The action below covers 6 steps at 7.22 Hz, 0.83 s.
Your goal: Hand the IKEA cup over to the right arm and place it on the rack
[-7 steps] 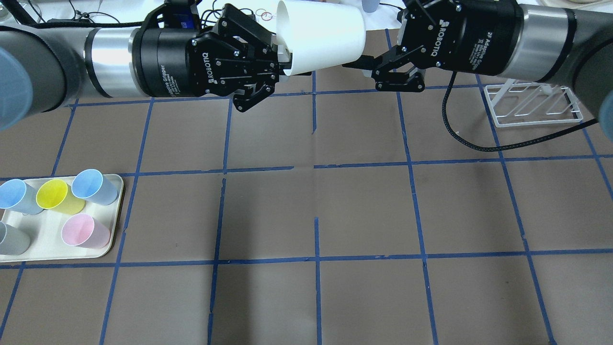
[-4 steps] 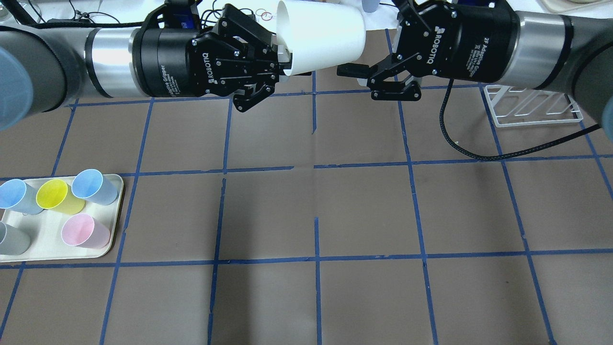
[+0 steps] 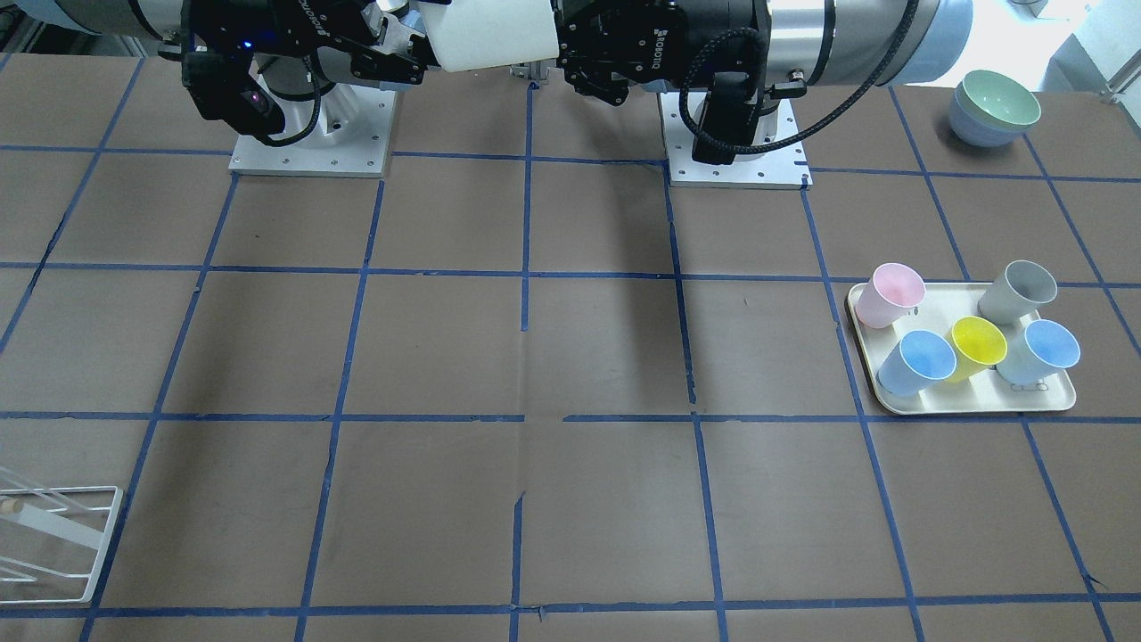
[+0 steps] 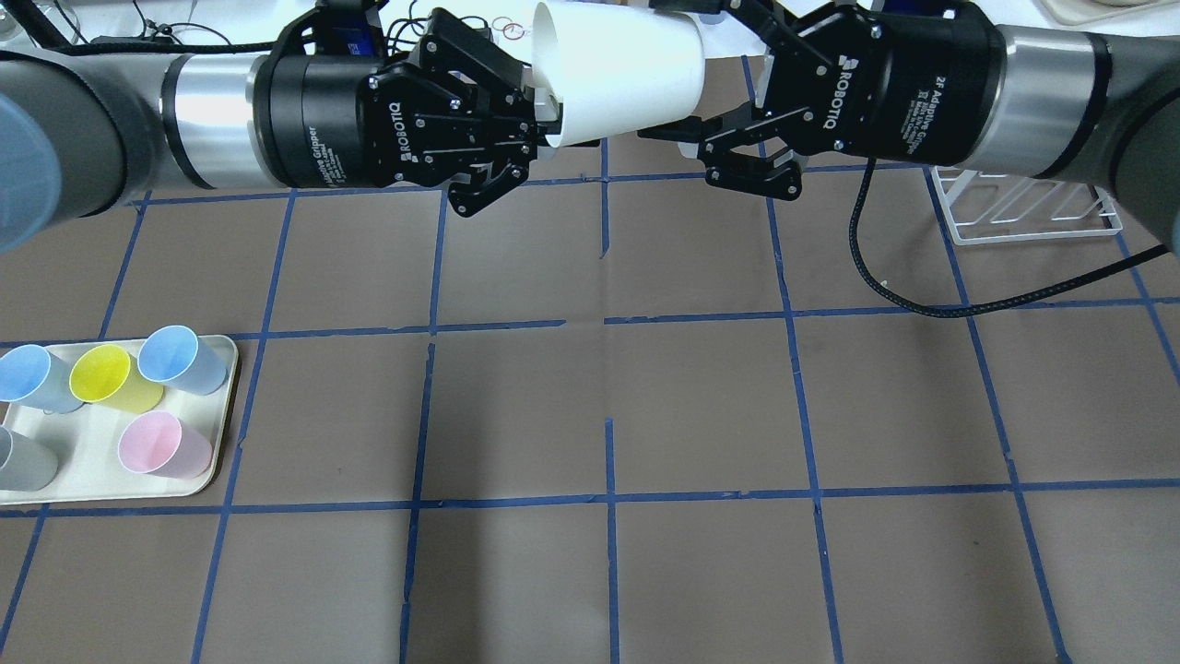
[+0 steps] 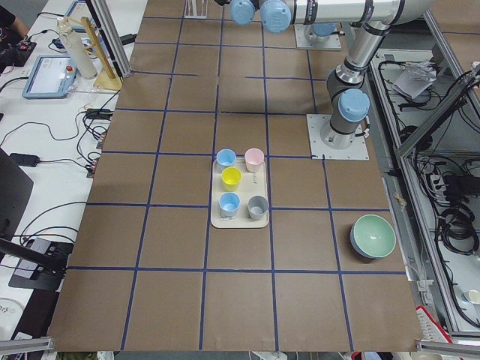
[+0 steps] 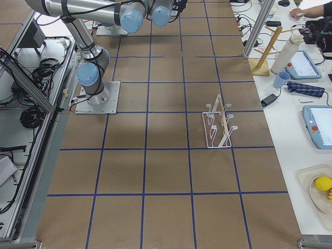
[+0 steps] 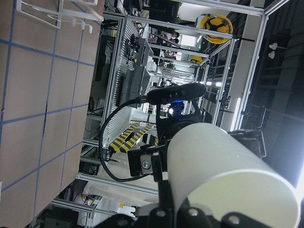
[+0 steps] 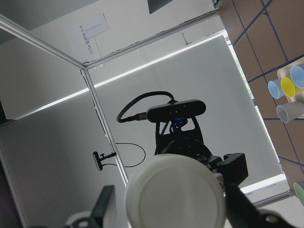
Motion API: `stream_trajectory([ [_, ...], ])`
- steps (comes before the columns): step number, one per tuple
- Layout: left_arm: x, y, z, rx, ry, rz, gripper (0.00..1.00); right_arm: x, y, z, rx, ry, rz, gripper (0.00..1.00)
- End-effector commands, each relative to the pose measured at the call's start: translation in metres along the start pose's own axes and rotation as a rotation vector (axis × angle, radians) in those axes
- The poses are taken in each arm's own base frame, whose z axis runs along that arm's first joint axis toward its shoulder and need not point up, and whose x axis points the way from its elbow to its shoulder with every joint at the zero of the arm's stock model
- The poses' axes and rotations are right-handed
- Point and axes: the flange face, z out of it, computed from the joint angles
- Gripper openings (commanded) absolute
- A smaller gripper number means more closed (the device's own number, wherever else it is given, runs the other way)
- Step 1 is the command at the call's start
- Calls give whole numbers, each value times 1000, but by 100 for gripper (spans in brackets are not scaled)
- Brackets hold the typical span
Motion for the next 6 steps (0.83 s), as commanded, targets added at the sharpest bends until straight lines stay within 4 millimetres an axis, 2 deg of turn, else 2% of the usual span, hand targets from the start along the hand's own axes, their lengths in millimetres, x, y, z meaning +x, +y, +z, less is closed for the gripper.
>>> stream_trajectory([
  [1,-1,-1,0,-1,-1,-4,0,-1,0,-1,2,4,-3,16],
  [2,-1,-2,0,-2,-2,-4,5,-3,-1,-1,2,4,-6,11],
  [3,-3,-3,0,-2,-2,-25,86,-5,-5,-5,12,-1,-6,8],
  [4,1,0,0,-3,-6,-57,92,-6,-8,-10,23,-4,-9,7],
  [6,4,0,-1,-2,-9,-93,93,-13,-18,-33,75,-22,-23,7],
])
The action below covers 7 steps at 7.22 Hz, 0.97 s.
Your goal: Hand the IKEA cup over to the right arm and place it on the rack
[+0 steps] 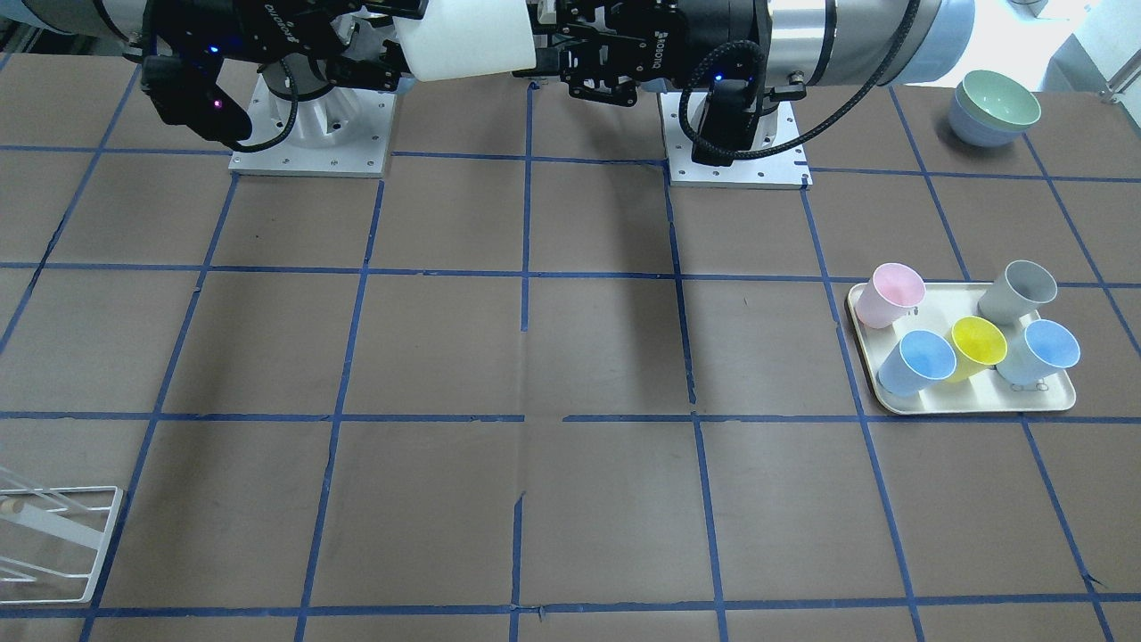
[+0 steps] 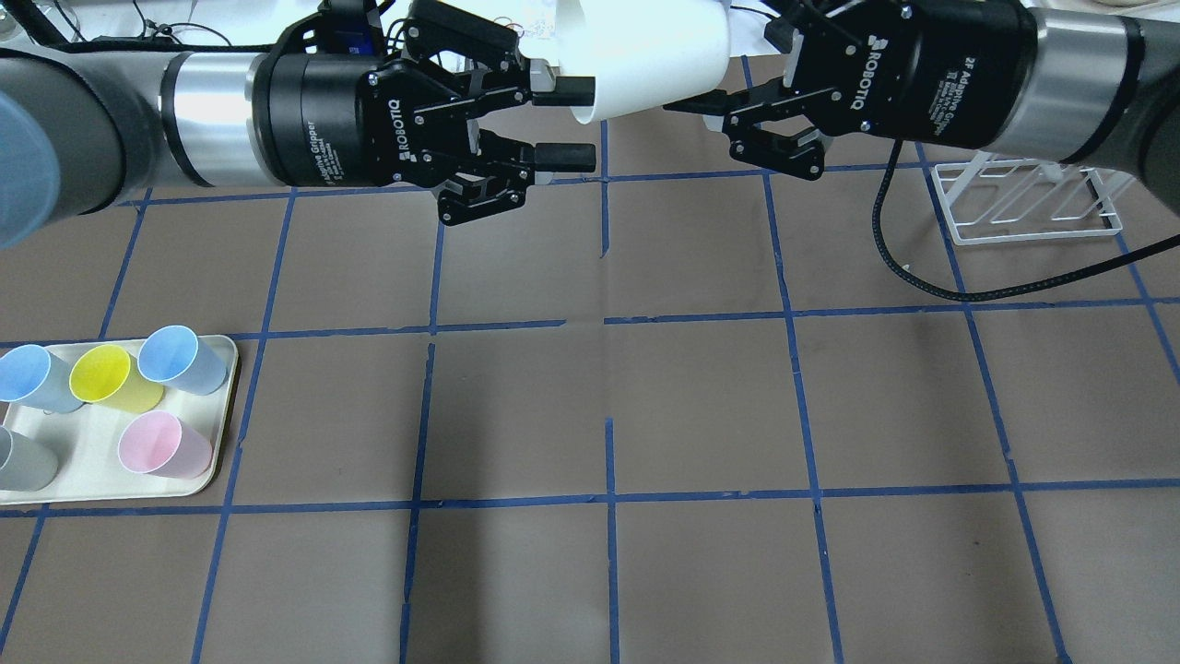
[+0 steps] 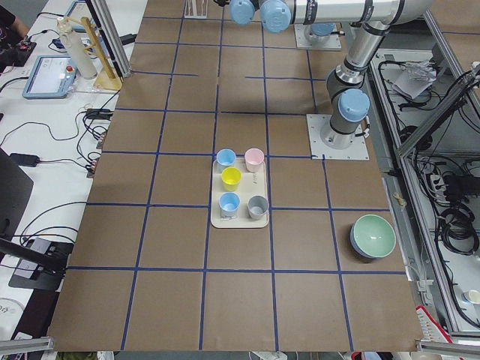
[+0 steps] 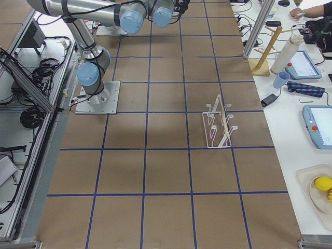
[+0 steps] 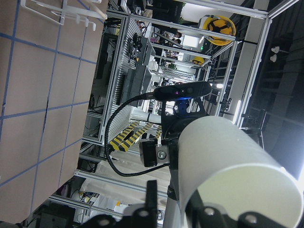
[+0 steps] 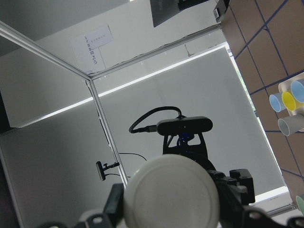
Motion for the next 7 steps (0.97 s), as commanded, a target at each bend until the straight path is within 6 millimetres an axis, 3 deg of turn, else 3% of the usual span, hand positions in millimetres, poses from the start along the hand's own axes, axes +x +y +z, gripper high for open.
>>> stream_trajectory([
  [1,7,0,-3,5,-3,-36,93,-6,-10,-20,46,-17,-16,7],
  [3,10,-4,-7,-1,-172,-29,92,-6,-25,-54,115,46,-30,7],
  [4,4,-16,-11,34,-293,-41,92,-2,-24,-59,117,118,-34,7],
  [7,-13,-29,-36,132,-732,32,93,-24,-16,-76,144,599,-240,2],
])
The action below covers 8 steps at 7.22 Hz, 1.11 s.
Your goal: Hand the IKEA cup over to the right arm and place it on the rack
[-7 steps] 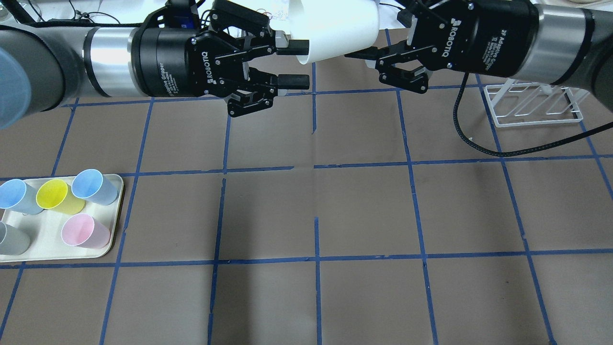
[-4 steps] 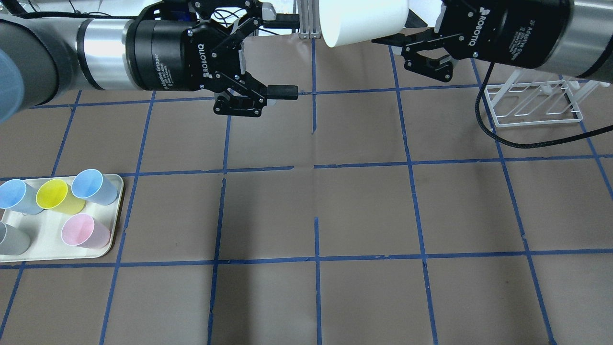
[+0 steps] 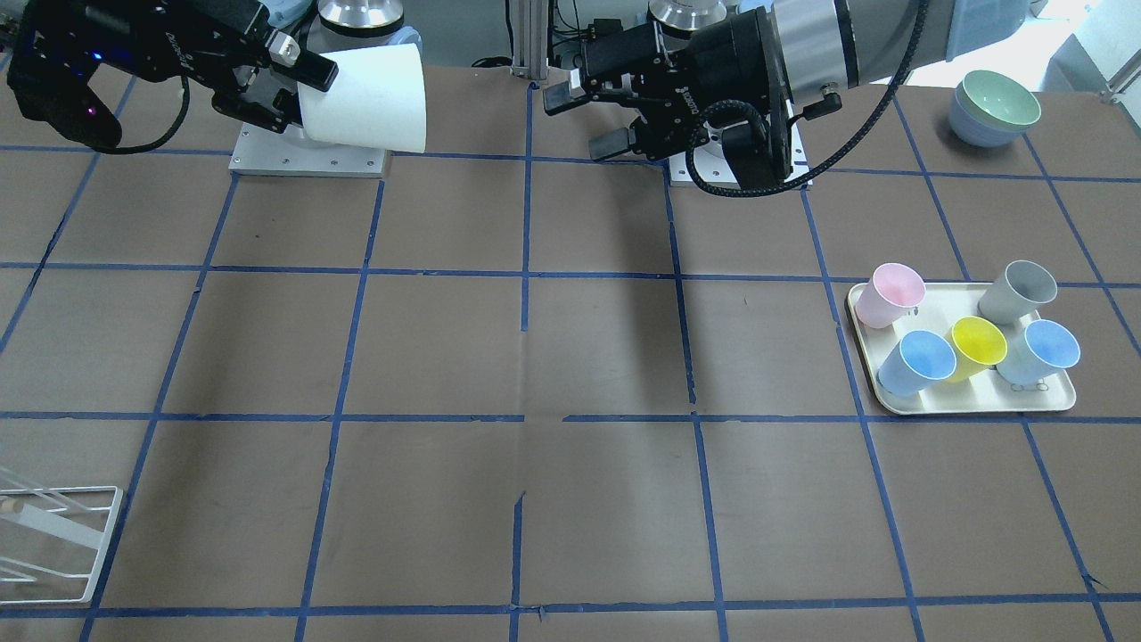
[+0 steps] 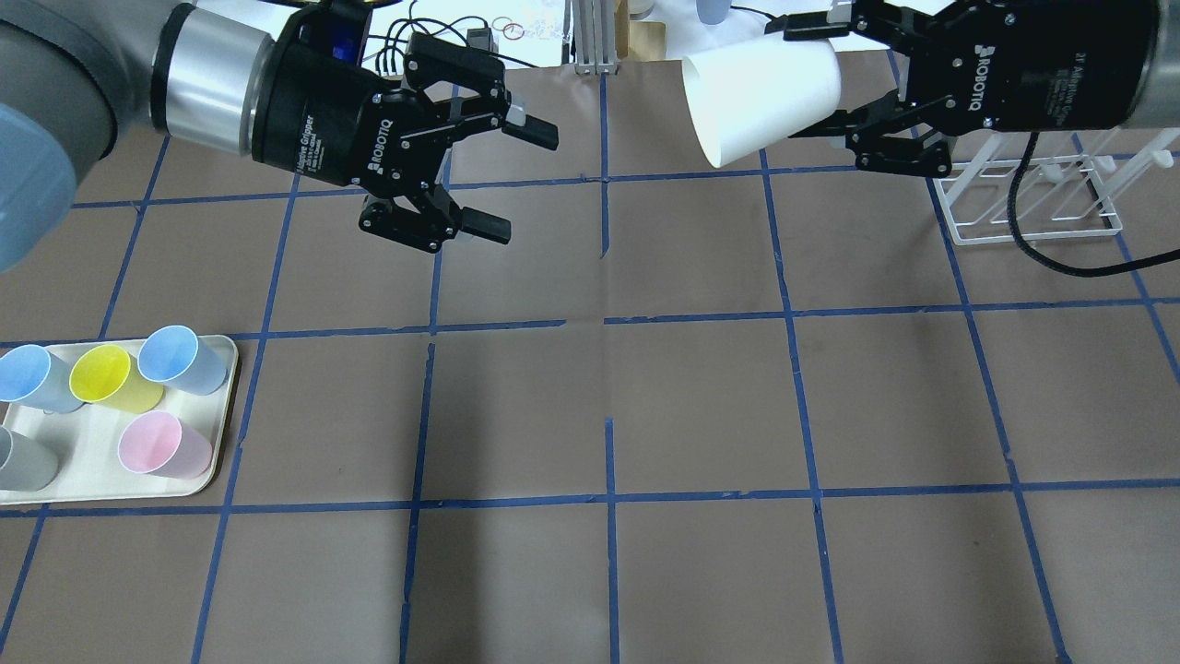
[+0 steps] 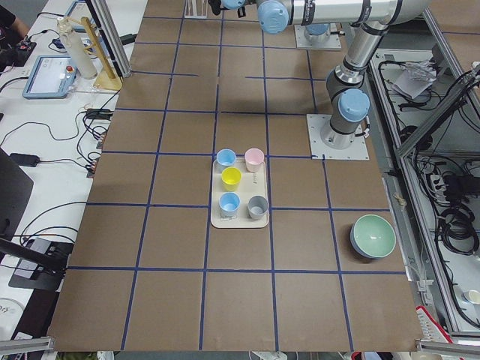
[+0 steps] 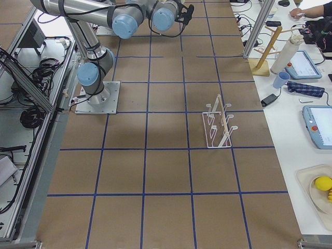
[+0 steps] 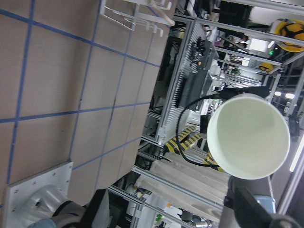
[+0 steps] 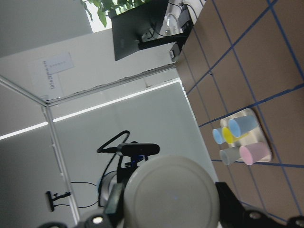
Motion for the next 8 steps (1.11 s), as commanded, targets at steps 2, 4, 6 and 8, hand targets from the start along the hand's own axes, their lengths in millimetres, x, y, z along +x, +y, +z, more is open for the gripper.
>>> stream_trajectory([
  [2,-28,-11,-25,173,-477,43,100,8,3,-20,11,405,-185,1],
  [4,-34,-10,-44,227,-701,48,100,18,-3,-35,-8,644,-420,0],
  [6,-36,-10,-59,251,-834,44,100,22,-16,-49,28,812,-544,1],
  [8,-31,-7,-50,234,-887,81,100,27,-48,-65,87,1004,-672,0],
])
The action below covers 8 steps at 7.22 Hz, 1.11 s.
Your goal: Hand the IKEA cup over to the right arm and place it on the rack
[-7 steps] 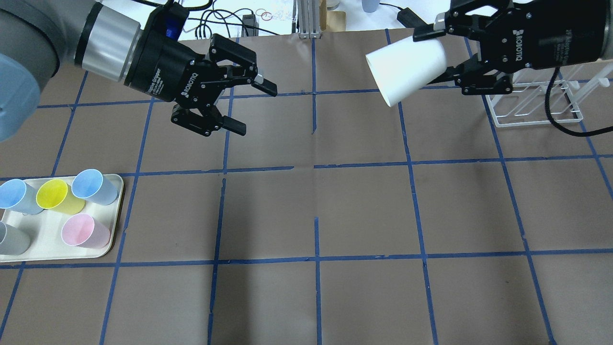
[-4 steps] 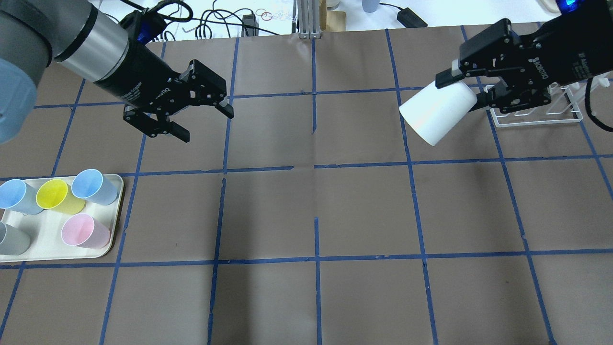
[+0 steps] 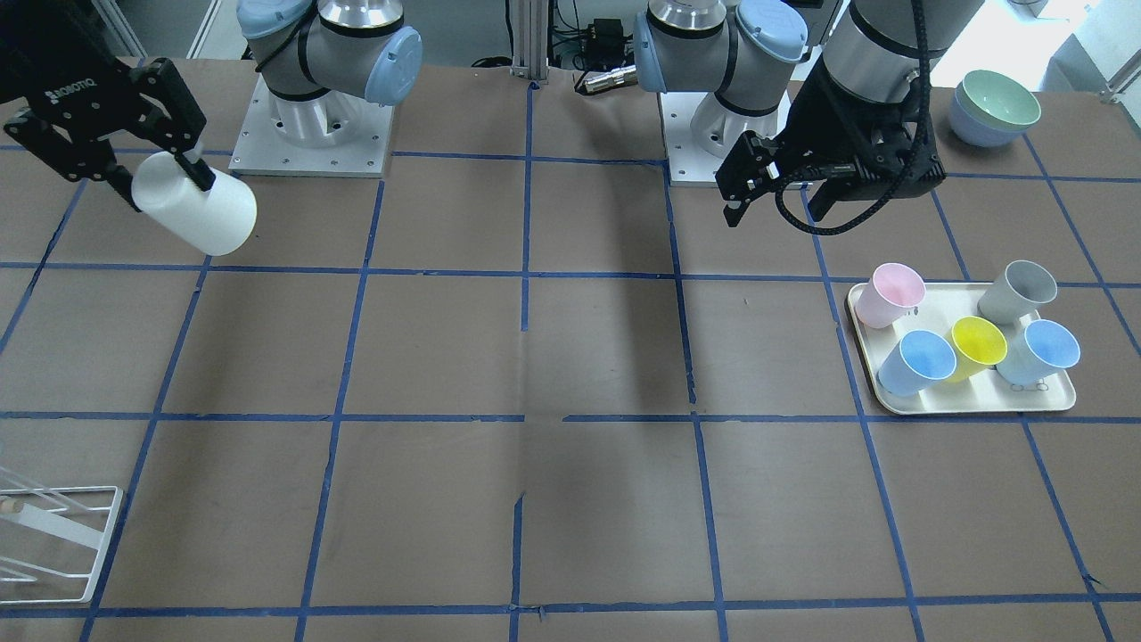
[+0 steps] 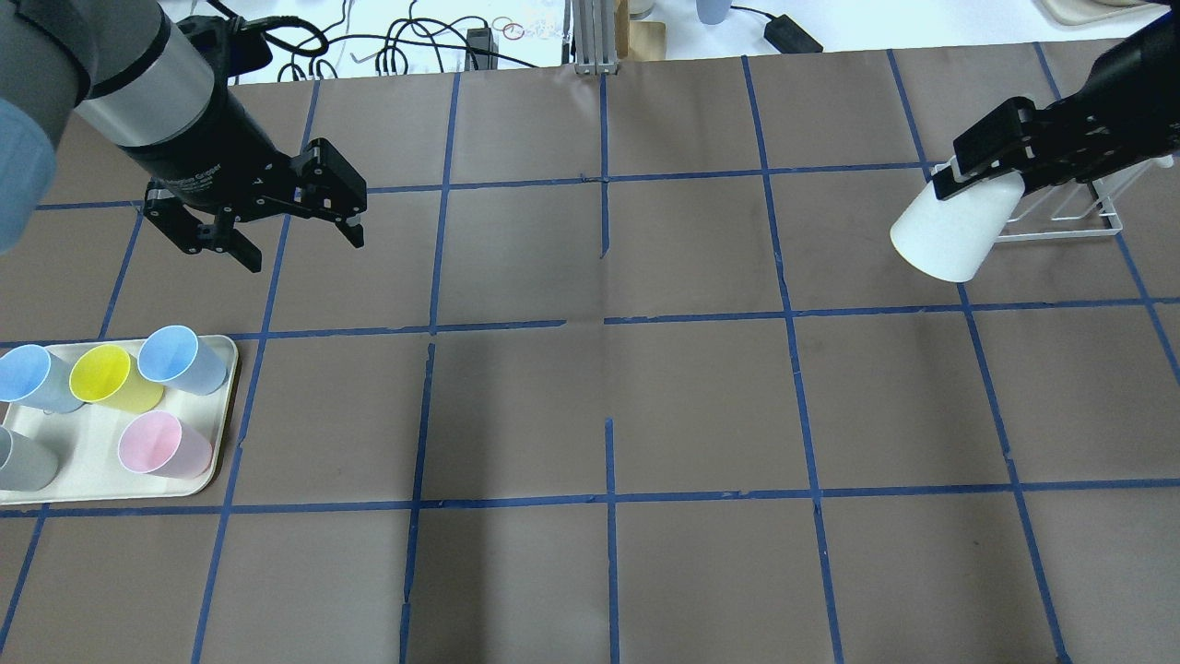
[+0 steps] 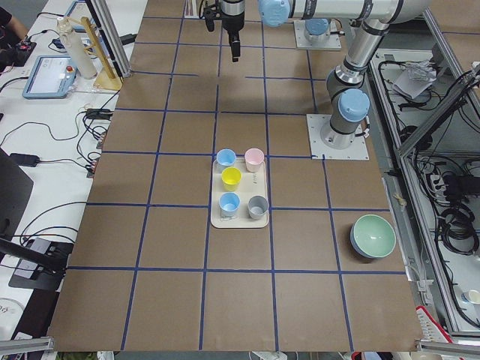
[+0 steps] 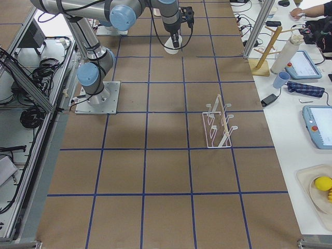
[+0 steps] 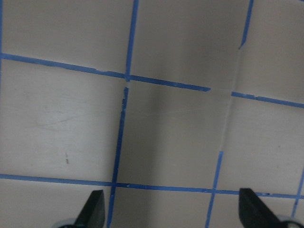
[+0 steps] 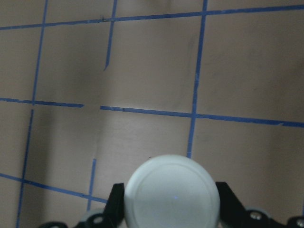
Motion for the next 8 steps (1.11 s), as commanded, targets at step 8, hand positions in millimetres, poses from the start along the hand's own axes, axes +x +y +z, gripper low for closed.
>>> stream_trajectory([
  [8,17,16,-8,35,-86,196,100,164,-57,53,123,286,17,0],
])
